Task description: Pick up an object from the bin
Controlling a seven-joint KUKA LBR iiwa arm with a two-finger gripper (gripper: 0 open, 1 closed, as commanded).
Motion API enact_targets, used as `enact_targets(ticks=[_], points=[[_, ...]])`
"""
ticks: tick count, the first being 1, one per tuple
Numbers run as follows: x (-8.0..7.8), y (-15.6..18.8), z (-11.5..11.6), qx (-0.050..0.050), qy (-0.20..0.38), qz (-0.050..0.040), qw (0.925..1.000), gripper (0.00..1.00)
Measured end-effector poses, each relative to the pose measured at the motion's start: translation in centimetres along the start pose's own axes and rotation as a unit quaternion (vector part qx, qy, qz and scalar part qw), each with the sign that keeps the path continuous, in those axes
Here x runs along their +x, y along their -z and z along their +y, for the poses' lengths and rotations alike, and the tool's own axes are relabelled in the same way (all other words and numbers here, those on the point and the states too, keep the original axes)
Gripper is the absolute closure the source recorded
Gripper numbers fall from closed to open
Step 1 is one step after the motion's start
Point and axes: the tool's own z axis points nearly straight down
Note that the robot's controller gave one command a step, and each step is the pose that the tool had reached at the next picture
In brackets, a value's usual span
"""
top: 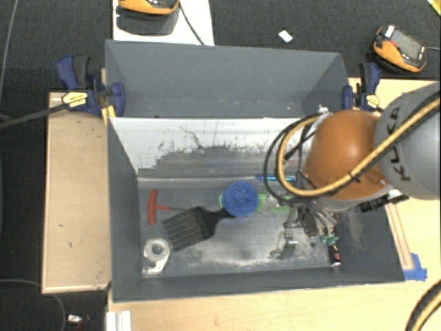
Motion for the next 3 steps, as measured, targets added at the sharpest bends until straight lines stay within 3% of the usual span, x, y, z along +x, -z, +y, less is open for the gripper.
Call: enact_targets(ticks=[1, 2, 3], points=[[-0.2, 0.2, 0.0, 0.000, 0.000, -0.0027, 1.0000, 0.00], [-7.8, -7.1, 3.6, -0.002, -0.128, -0.0072, 0.9917, 0.00], [-8.1, -5.3, 3.4, -0.001, -0.155, -0.0039, 0.9879, 0.00]])
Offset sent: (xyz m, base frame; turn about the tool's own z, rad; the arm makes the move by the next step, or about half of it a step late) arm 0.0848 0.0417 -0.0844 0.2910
